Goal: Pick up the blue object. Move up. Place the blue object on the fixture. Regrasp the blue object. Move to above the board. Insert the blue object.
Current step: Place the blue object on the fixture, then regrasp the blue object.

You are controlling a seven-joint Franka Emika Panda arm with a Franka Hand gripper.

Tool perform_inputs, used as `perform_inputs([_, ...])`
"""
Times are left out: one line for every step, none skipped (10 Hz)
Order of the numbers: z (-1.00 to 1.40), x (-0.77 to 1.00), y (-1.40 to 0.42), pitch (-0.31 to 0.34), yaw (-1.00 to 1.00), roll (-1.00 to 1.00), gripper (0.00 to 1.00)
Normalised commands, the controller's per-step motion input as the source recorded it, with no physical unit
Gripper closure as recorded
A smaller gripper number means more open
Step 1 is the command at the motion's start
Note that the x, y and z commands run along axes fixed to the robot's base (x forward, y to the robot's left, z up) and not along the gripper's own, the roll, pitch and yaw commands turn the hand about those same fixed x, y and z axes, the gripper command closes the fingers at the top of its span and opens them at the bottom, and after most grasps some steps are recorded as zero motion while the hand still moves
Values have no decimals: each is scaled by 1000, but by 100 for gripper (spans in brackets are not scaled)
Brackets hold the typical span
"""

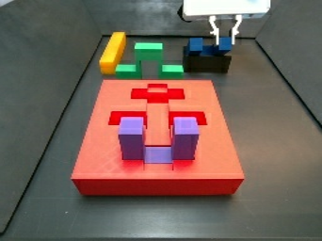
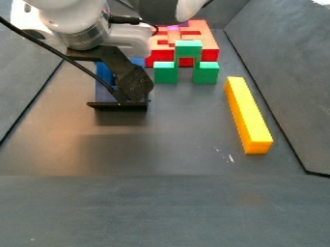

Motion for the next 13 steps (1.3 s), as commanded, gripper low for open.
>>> perform_inputs([-111,34,0,0,0,0,100])
perform_inputs([0,0,0,0,0,0,100])
perform_inputs([0,0,0,0,0,0,0])
perform_inputs([437,346,549,300,-217,74,0])
perform_inputs([289,209,560,214,-194,314,0])
perform_inputs([223,111,411,166,-94,743,0])
perform_inputs([160,103,171,189,0,1000,0])
perform_inputs([31,0,91,203,31,1000,0])
perform_inputs([31,0,40,200,77,1000,0])
perform_inputs([34,0,0,186,134,1000,0])
perform_inputs([34,0,0,186,157,1000,0])
perform_inputs([23,0,0,111,117,1000,0])
perform_inputs([14,0,-77,0,49,1000,0])
